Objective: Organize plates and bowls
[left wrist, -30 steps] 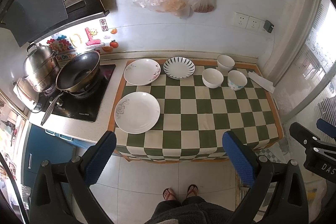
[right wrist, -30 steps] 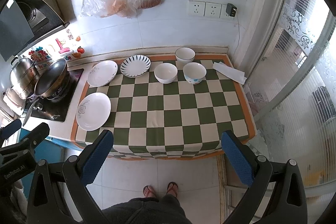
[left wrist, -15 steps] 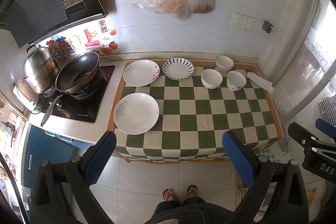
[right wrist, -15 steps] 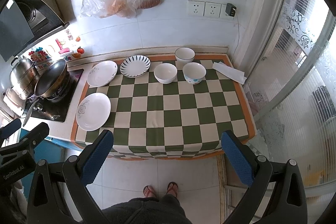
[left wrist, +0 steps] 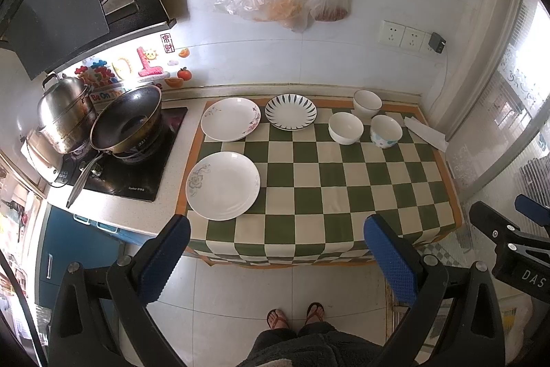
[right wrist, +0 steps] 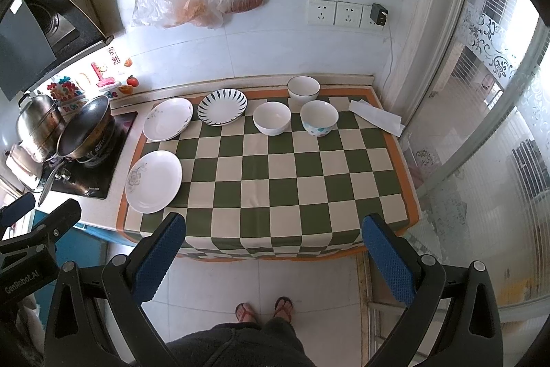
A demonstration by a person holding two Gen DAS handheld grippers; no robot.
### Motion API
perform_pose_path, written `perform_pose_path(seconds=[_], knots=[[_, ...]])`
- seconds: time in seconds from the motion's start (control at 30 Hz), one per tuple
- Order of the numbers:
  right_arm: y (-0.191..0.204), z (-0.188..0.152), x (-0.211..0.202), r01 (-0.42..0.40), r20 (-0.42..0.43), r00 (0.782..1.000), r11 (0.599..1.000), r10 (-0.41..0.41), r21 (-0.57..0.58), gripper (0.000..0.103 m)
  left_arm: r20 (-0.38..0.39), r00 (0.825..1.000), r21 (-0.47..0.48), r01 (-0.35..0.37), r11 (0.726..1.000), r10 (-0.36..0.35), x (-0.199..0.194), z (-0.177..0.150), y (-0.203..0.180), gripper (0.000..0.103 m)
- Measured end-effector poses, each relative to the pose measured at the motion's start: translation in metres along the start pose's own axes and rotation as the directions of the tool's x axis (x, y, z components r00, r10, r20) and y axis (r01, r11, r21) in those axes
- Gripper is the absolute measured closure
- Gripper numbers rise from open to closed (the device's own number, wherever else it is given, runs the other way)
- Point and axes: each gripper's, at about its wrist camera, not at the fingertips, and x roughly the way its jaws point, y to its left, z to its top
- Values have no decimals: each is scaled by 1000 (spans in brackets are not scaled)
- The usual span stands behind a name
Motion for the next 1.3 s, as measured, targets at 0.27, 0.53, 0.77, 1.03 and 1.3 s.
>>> perform_pose_path(seconds=[0.27, 0.53, 0.77, 1.03, 1.3], knots=[[0, -2, 2, -3, -1, 1000, 1000, 3, -4, 0, -4, 1000, -1, -1, 1000, 1, 0, 0, 0, 0], [1, -3, 3, -3, -2, 1000, 1000, 3, -3, 0, -2, 1000, -3, 0, 1000, 0, 0, 1, -4, 0], [1, -2, 3, -3, -3, 1000, 1000, 3, -4, 0, 2, 1000, -4, -3, 1000, 3, 1, 1, -2, 0], [2, -2, 3, -3, -6, 1000, 1000, 3, -6, 0, -1, 1000, -9, -3, 1000, 3, 3, 2, -1, 0], [4, -3, 12, -18, 15, 1000, 1000, 18, -5, 0, 46, 996, -27, -76, 997, 77, 17, 3, 0, 0]])
